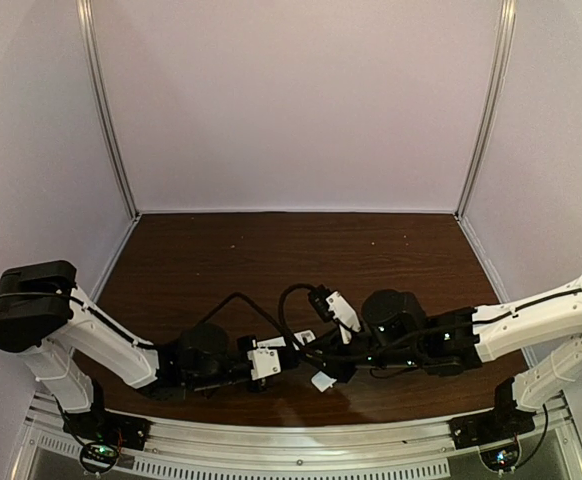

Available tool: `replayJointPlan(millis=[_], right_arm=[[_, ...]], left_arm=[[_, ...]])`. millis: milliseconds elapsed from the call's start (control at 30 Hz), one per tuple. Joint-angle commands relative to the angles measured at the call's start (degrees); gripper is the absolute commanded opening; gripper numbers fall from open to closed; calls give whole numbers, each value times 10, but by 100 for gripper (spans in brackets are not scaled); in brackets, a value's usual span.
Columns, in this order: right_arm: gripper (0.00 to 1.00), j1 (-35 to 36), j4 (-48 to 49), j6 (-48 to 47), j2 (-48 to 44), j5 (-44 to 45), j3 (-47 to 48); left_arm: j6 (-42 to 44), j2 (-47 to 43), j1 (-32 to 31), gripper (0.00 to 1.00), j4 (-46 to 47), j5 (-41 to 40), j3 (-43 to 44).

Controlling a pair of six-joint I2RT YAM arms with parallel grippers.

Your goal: Unload the batteries from the remote control

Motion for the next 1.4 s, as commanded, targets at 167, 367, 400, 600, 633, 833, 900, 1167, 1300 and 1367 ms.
replayJointPlan(millis=[167,367,400,600,633,833,900,1167,1300,1367], right_arm=[[0,4,-5,0,22,0,22],[0,4,-38,-3,-11,38,18],[0,4,-48,-4,-20,60,17],[0,-1,-113,0,-83,143,5],[0,-1,-117,2,-94,153,1],[0,-4,-120,10,-144,188,-35],[0,-5,-120,15,-156,197,-47],[0,-7,-118,30,-190,216,-74],[0,-7,-119,33,-201,218,-82],[0,-8,-120,32,-205,221,-85]], left_arm=[[-6,-16,-3,0,40,10,12],[1,-16,-3,46,42,2,7],[4,-15,-2,55,42,-2,7],[10,11,5,84,57,-21,9],[10,18,8,86,56,-20,11],[-43,35,76,97,46,72,13],[-55,35,99,97,41,103,11],[-99,63,173,97,20,242,22],[-118,84,199,97,3,299,37],[-117,94,208,96,-19,313,50]])
